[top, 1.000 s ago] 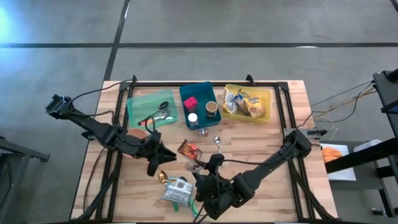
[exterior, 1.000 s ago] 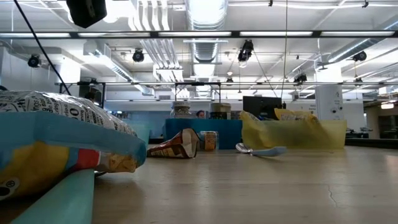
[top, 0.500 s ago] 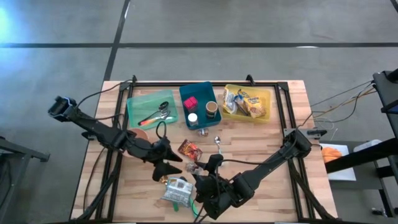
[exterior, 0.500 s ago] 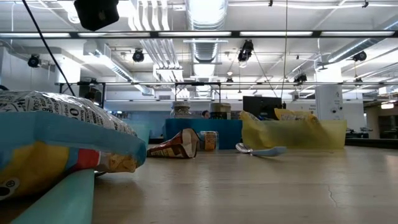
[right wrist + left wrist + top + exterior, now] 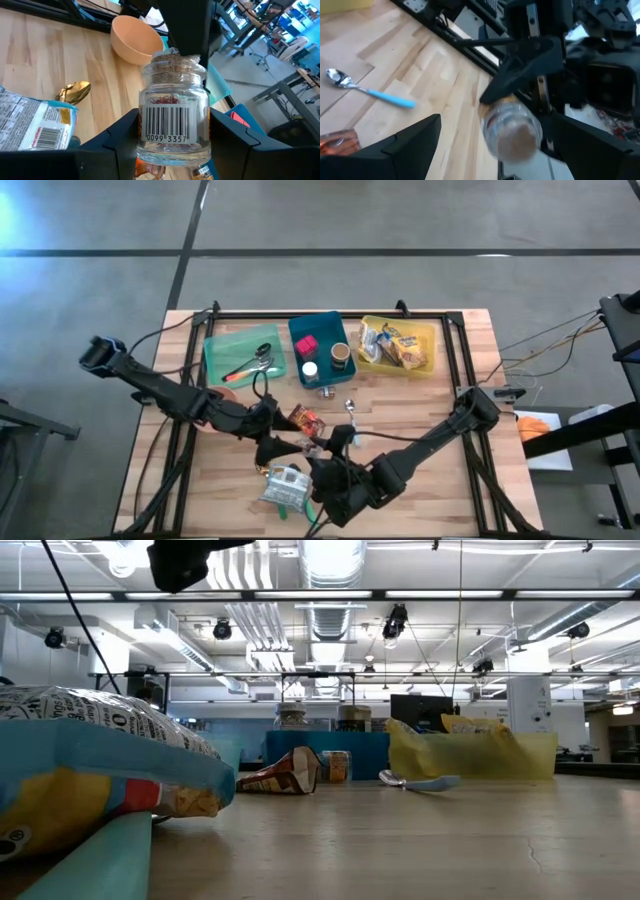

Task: Pick & Place Food Item
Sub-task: Put the bottom brown seasoning bottle into the blue bin

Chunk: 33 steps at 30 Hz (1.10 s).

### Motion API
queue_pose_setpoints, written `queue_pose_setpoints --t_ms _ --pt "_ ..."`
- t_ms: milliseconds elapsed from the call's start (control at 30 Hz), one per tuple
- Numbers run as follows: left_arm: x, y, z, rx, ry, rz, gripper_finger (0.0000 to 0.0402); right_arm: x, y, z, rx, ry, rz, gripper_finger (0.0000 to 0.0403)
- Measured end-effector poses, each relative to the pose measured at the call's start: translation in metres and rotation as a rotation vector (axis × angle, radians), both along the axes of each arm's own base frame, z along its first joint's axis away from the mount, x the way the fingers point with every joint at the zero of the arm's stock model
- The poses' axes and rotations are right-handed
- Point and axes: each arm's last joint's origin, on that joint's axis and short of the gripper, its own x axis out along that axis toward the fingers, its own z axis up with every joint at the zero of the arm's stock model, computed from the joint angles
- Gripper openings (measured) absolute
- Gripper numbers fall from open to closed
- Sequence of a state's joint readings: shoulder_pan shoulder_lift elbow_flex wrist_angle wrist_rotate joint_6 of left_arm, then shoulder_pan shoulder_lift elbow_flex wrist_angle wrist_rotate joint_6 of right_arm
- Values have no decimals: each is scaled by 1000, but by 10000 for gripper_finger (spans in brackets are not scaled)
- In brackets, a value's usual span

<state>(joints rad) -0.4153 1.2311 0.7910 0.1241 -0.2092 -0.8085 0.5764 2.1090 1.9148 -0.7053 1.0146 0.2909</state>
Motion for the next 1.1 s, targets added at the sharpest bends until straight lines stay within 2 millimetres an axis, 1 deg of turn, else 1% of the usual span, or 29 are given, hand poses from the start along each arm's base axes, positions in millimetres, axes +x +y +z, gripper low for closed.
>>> queue_pose_setpoints --t_ms 133,300,467,600,700,967,1100 --pt "6 0 -2 -9 -22 9 382 3 -4 0 -5 3 -3 188" --pt "7 0 -4 -1 -10 9 380 6 -8 1 -15 3 -4 188" --pt "8 0 -5 -2 -5 -1 359 10 -9 4 -27 -9 10 188" --pt "8 0 -4 11 -13 -9 327 10 -9 4 -28 -11 12 188" --pt "8 -1 -3 8 -24 -23 296 10 -9 4 -30 -10 13 188" --pt "7 -2 -2 -12 -32 -77 182 10 -8 4 -35 -7 19 188" --pt "7 -3 -2 -16 -29 -102 177 10 -7 5 -36 -12 22 188"
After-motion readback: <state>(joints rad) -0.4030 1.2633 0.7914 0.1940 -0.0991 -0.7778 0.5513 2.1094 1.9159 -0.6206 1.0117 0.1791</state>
